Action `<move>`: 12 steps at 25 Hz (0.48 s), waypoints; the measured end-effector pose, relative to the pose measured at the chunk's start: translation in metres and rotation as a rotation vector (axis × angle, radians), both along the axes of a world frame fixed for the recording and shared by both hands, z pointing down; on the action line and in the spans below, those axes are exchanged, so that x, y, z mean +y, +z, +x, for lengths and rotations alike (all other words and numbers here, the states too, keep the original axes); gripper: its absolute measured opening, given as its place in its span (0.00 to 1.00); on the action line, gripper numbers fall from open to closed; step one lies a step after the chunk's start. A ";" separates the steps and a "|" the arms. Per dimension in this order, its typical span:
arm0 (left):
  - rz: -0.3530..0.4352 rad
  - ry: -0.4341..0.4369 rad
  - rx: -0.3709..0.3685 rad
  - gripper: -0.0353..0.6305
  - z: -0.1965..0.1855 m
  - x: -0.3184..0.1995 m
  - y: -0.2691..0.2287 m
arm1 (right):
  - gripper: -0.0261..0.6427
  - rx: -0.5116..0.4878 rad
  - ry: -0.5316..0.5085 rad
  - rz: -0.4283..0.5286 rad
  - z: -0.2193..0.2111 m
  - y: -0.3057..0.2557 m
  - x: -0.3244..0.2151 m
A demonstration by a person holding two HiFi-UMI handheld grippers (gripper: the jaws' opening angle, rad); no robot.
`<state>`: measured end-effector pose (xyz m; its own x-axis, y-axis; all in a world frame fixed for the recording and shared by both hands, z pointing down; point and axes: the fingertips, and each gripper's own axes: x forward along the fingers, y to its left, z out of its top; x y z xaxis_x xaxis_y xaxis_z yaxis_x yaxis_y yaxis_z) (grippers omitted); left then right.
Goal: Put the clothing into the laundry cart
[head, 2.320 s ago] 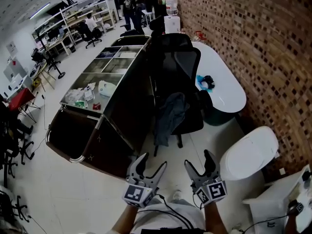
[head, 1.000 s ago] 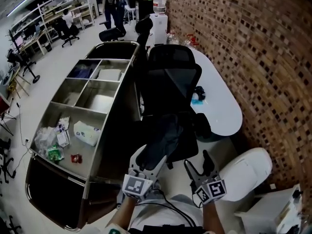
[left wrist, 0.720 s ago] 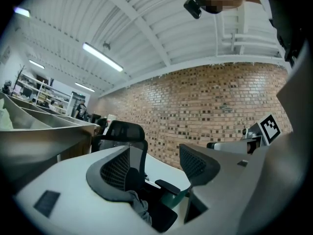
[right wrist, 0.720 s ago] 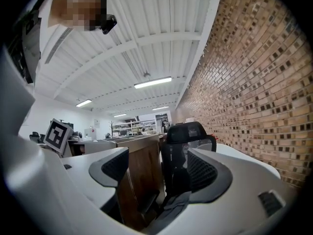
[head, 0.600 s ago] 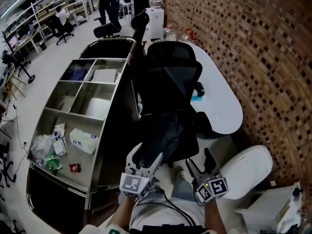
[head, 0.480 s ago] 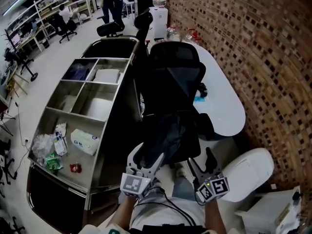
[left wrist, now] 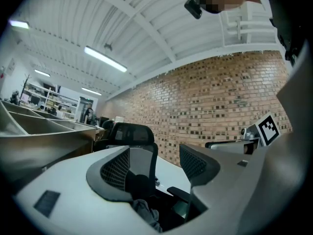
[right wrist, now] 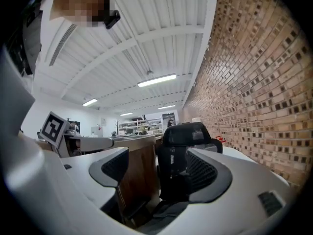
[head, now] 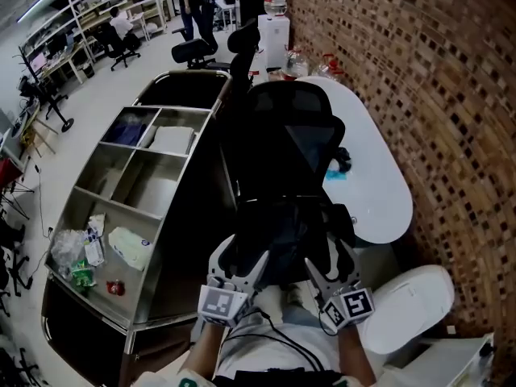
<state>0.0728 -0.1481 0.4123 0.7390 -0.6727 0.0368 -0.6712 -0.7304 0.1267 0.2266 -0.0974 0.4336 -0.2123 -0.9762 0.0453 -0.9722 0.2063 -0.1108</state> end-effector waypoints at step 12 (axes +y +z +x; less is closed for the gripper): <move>0.007 -0.013 -0.059 0.52 0.084 -0.024 0.006 | 0.61 -0.032 -0.057 -0.018 0.073 0.012 -0.035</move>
<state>0.1567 -0.1722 0.4187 0.7267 -0.6828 0.0756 -0.6870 -0.7221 0.0814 0.2992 -0.1324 0.4455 -0.2691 -0.9615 0.0552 -0.9548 0.2588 -0.1461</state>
